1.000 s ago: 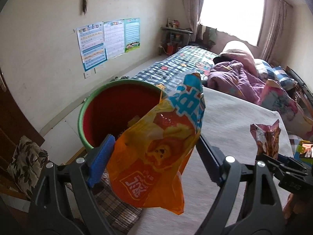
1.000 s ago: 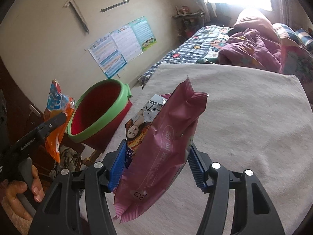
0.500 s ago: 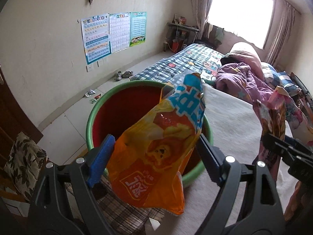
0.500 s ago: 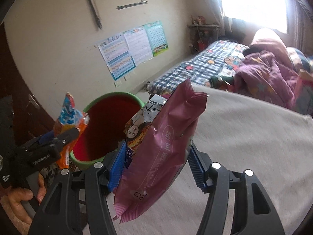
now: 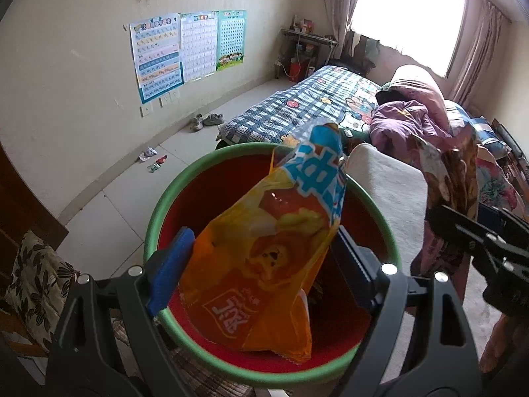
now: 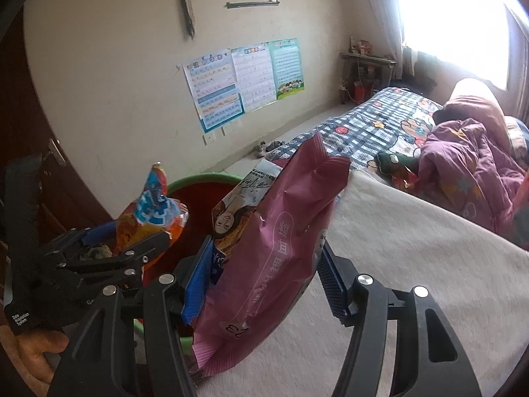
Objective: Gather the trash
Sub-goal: 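Open both grippers to drop the orange and pink bags into the bin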
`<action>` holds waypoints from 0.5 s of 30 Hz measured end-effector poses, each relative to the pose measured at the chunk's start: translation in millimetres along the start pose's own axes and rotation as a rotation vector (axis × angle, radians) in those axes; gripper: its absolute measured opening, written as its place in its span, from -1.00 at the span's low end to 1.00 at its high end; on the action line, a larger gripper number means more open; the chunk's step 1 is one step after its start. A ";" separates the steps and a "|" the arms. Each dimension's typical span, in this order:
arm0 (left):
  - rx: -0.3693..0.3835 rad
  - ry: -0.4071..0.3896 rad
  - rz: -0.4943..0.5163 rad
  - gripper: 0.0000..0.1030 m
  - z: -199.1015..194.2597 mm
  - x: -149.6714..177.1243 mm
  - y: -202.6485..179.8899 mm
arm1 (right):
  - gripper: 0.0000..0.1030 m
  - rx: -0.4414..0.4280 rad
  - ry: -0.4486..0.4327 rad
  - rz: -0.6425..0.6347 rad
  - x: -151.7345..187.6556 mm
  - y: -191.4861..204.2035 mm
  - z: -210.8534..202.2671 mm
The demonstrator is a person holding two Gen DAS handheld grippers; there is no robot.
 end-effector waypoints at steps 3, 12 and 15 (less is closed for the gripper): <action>0.007 0.021 0.005 0.59 10.3 0.6 0.9 | 0.13 0.005 0.026 -0.008 2.0 0.9 12.1; 0.001 0.053 0.006 0.62 24.4 1.9 0.0 | 0.17 0.001 0.080 -0.047 8.3 6.8 37.4; -0.017 0.062 -0.002 0.70 25.9 4.0 2.8 | 0.29 0.000 0.078 -0.064 7.5 7.8 41.2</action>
Point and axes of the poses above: each gripper's, at about its wrist camera, not at the fingertips, and z roughly the way its jaws point, y to its left, x to its underside, the point moved 5 cm from there along z, roughly the way its jaws point, and after that the axes turned 11 degrees about -x, right-handed, at the moved point
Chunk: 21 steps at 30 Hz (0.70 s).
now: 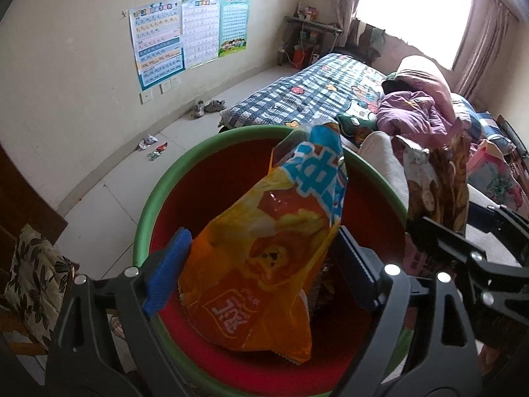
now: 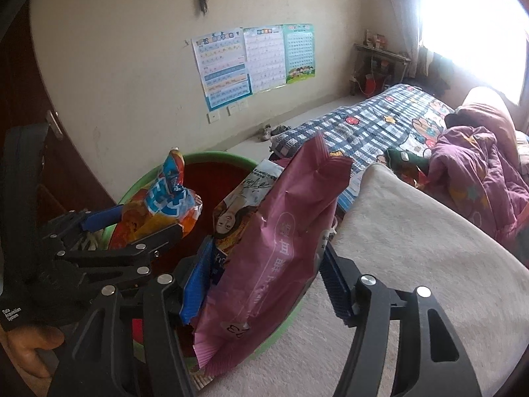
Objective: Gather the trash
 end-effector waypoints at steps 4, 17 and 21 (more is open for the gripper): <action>-0.023 -0.013 -0.013 0.84 -5.6 -1.2 3.0 | 0.43 -0.014 -0.016 0.001 2.8 -0.5 -4.9; -0.021 -0.150 -0.085 0.89 -70.7 -1.1 -8.0 | 0.86 -0.006 -0.233 0.081 29.7 -19.3 -99.4; 0.025 -0.185 -0.152 0.89 -95.7 0.2 -21.1 | 0.86 0.017 -0.285 0.114 46.3 -35.0 -132.3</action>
Point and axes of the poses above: each gripper's, at about its wrist camera, not at the fingertips, and z roughly the way its jaws point, y to its left, x to its underside, the point moved 5 cm from there along z, roughly the way its jaws point, and after that the axes turned 11 degrees about -x, right-handed, at the moved point
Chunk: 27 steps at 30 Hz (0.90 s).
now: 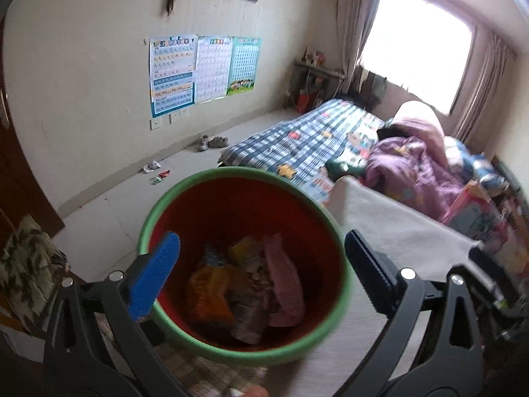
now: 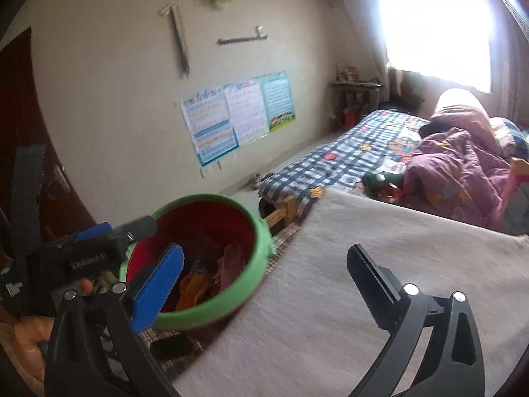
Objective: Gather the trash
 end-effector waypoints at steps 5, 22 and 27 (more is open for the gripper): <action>-0.004 -0.073 -0.054 0.89 -26.9 2.6 -16.9 | 0.86 0.060 -0.143 0.037 5.2 -23.4 -59.1; -0.147 -0.300 0.044 0.90 -125.1 34.1 -80.1 | 0.86 0.178 -0.345 -0.054 39.6 -48.3 -171.0; -0.112 -0.285 0.032 0.90 -139.9 42.8 -84.5 | 0.86 0.143 -0.298 -0.037 51.6 -50.2 -172.0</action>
Point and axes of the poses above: each gripper's, at about its wrist camera, not at the fingertips, and z roughly the way its jaws point, y to its left, x to its underside, the point moved 5 cm from there along z, roughly the way its jaws point, and after that the axes turned 11 degrees about -x, right-handed, at the moved point
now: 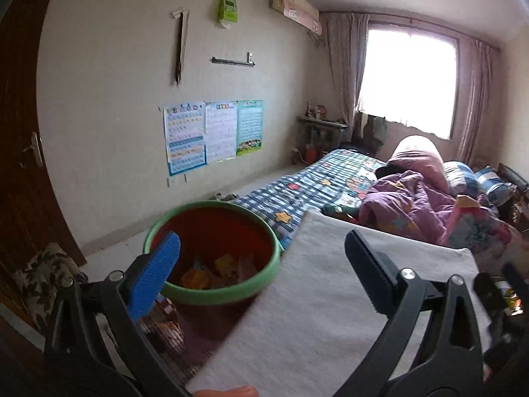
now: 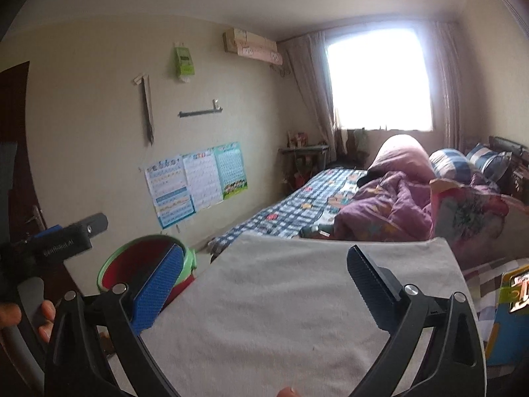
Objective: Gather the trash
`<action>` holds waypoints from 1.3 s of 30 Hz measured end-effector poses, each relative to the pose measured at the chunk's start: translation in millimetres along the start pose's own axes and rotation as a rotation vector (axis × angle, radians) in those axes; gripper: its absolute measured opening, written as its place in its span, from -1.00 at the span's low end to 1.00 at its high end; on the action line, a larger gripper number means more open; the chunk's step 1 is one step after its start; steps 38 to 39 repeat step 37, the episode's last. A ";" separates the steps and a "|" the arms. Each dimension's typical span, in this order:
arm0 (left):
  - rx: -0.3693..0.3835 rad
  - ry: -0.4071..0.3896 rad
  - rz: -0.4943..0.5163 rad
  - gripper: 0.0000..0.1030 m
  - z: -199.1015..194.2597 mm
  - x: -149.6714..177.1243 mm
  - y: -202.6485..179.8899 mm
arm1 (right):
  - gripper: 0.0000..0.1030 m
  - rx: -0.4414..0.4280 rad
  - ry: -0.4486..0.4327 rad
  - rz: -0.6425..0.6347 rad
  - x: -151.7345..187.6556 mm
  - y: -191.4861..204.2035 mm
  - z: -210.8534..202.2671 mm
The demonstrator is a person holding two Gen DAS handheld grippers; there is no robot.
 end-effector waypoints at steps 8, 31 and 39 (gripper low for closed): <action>-0.022 -0.014 -0.007 0.90 -17.1 2.7 2.1 | 0.86 -0.022 0.018 -0.010 5.6 1.6 -5.0; -0.054 0.026 0.028 0.90 -8.4 18.6 -3.3 | 0.86 0.187 0.268 0.113 74.4 -97.5 17.2; -0.112 0.084 0.049 0.90 5.5 31.6 16.5 | 0.86 0.323 0.378 0.216 98.0 -170.0 29.7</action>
Point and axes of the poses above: each gripper's, at about its wrist camera, not at the fingertips, and z roughly the way its jaws point, y to its left, x to its underside, the point moved 5 cm from there along z, roughly the way its jaws point, and after that the axes turned 11 degrees about -x, right-handed, at the moved point
